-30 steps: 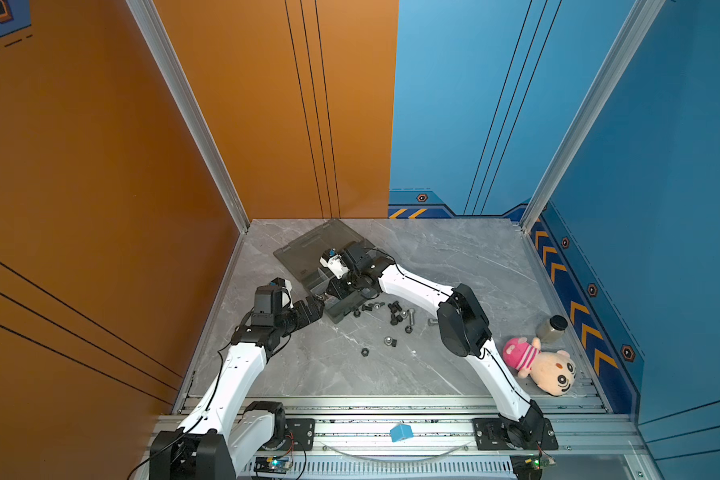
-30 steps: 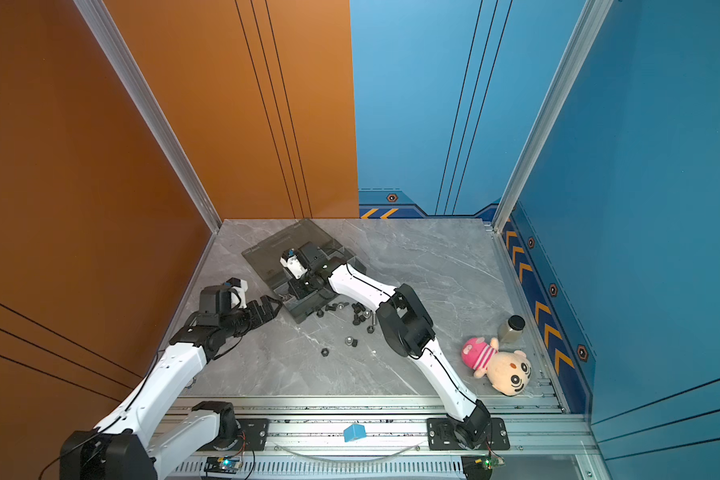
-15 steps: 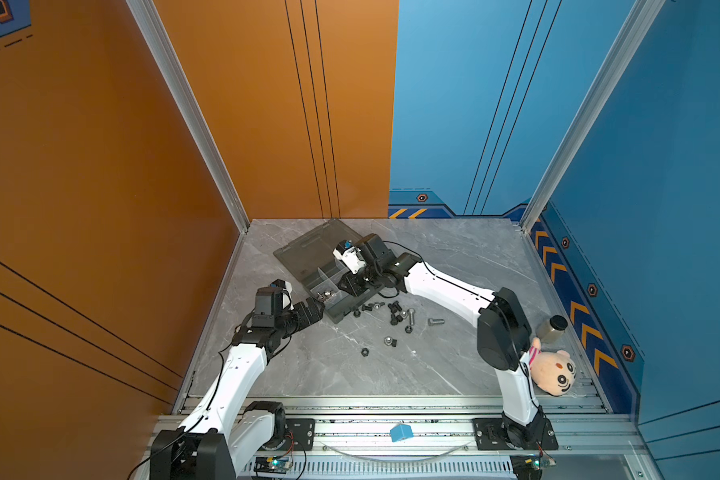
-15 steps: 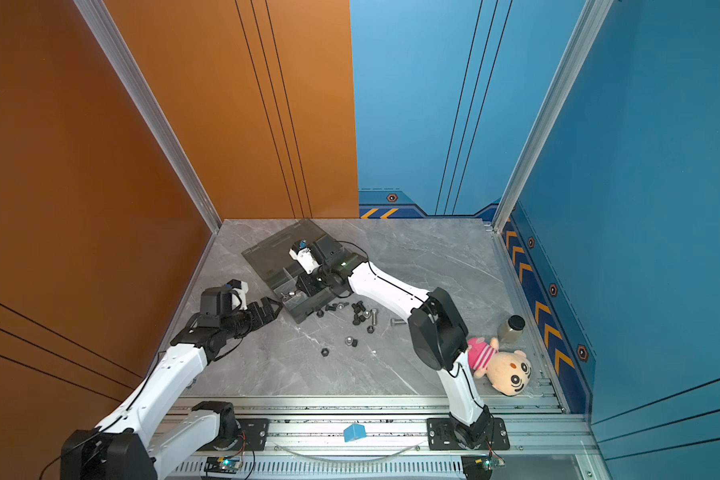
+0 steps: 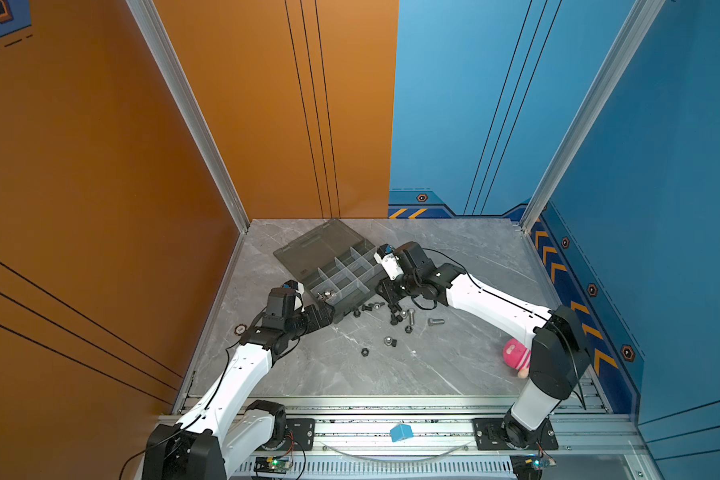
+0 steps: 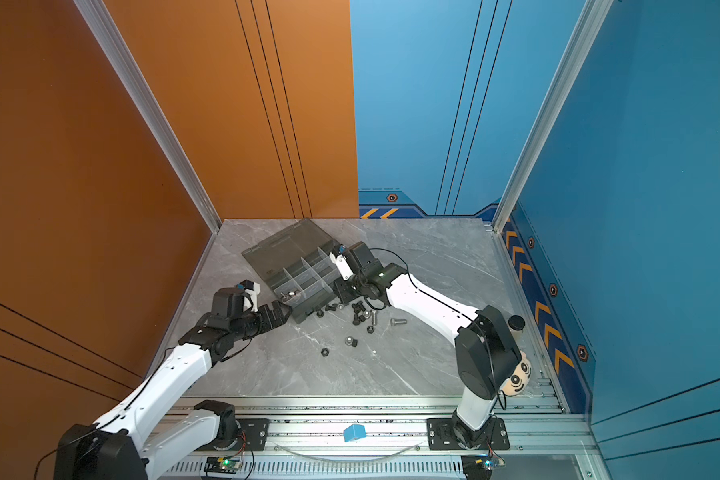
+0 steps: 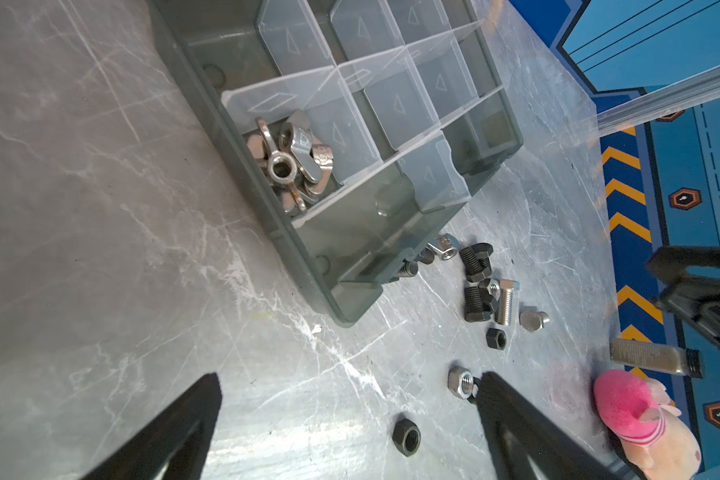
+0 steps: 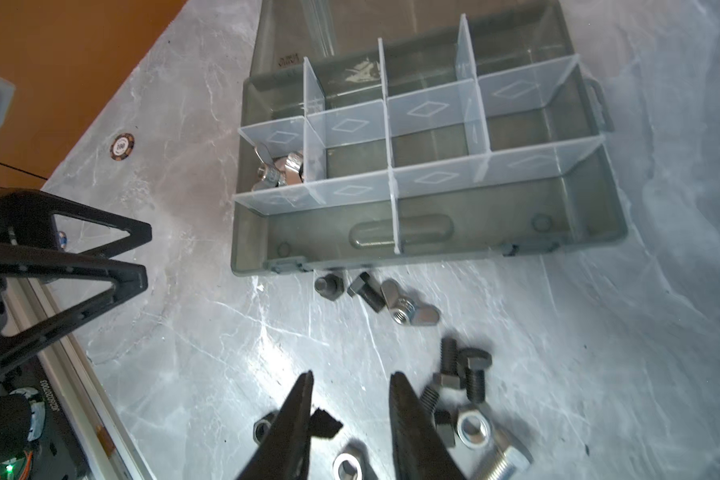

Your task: Sort the screws and nuts into containers

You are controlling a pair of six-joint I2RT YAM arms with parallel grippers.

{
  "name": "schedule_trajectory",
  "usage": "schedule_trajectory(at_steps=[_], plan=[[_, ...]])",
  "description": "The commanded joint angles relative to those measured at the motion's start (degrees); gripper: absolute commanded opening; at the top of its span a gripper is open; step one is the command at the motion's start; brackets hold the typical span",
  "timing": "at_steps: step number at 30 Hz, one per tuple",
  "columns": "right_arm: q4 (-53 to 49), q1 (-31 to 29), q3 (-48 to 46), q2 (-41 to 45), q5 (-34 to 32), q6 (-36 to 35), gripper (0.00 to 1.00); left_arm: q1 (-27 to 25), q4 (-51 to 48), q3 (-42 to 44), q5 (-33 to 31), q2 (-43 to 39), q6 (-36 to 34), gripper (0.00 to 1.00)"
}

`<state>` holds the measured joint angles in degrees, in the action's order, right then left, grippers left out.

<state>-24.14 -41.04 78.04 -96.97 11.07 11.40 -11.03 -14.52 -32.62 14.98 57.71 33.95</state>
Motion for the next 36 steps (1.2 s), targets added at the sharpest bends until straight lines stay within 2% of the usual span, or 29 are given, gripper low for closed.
schedule_trajectory(at_steps=[1,9,20,36], plan=[[-1.00,0.52,-3.88,4.53,-3.02,2.03,0.34,-1.95,0.02,-0.77,-2.90,0.88,0.37,0.98],[0.19,4.02,-12.17,10.48,-3.86,4.49,0.37,-5.72,0.24,-2.16,-5.26,3.15,1.46,0.98],[2.11,7.60,-18.12,13.29,-1.72,4.84,0.39,-9.92,1.20,-3.15,-8.67,5.48,3.94,0.98],[5.50,8.22,-24.94,16.94,1.68,7.62,0.40,-14.34,2.25,-2.54,-12.99,6.14,6.61,0.98]])
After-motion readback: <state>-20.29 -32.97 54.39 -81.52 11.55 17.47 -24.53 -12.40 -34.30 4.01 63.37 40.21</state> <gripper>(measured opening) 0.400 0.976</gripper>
